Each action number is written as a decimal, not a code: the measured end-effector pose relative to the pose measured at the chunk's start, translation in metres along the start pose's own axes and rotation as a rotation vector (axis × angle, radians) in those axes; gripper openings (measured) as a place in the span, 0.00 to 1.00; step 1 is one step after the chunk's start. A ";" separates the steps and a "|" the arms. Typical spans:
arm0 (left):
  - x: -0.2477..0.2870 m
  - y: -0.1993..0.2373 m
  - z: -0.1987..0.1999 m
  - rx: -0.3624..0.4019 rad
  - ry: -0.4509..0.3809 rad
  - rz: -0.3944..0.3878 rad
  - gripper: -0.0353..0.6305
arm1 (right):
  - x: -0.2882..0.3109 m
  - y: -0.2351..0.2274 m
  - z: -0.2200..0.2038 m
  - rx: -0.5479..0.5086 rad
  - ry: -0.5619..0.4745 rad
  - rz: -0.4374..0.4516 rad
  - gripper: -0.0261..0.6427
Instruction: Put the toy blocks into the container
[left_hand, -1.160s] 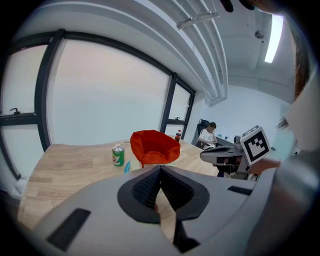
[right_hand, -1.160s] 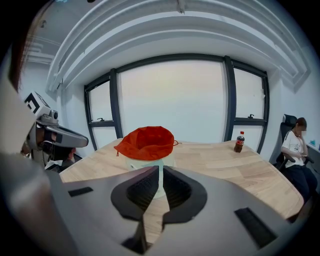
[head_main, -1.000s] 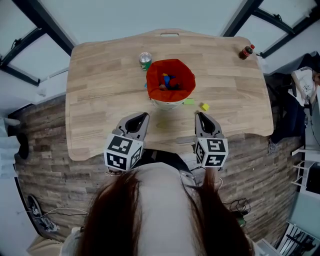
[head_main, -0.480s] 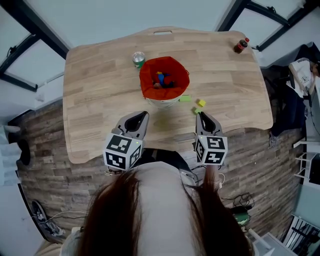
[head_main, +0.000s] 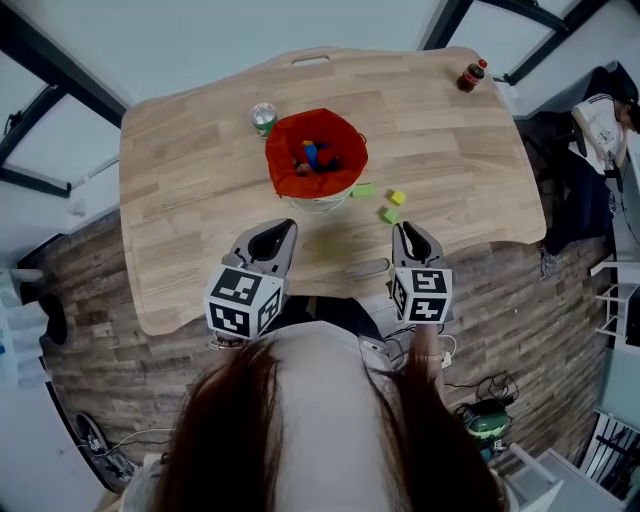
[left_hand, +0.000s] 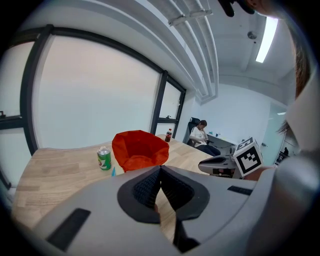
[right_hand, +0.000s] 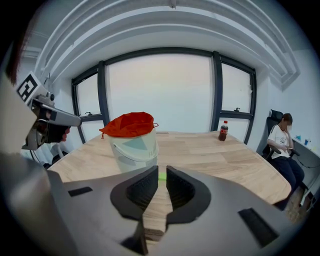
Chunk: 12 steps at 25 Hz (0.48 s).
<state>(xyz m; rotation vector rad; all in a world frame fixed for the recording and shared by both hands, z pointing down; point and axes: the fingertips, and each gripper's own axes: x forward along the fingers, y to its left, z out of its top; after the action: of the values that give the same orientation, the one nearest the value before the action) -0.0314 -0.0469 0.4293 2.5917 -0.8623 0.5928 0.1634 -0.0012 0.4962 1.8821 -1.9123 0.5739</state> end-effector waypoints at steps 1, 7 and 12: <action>0.001 0.000 0.000 0.002 0.003 -0.003 0.07 | 0.001 0.000 -0.002 -0.004 -0.001 0.002 0.11; 0.006 -0.005 0.002 0.013 0.014 -0.022 0.07 | 0.007 -0.006 -0.010 -0.029 -0.004 -0.003 0.11; 0.008 -0.010 0.002 0.028 0.020 -0.037 0.07 | 0.013 -0.009 -0.019 -0.029 0.005 0.001 0.11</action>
<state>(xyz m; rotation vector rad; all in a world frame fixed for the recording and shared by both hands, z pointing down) -0.0184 -0.0439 0.4298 2.6164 -0.8030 0.6235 0.1719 -0.0017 0.5194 1.8603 -1.9091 0.5479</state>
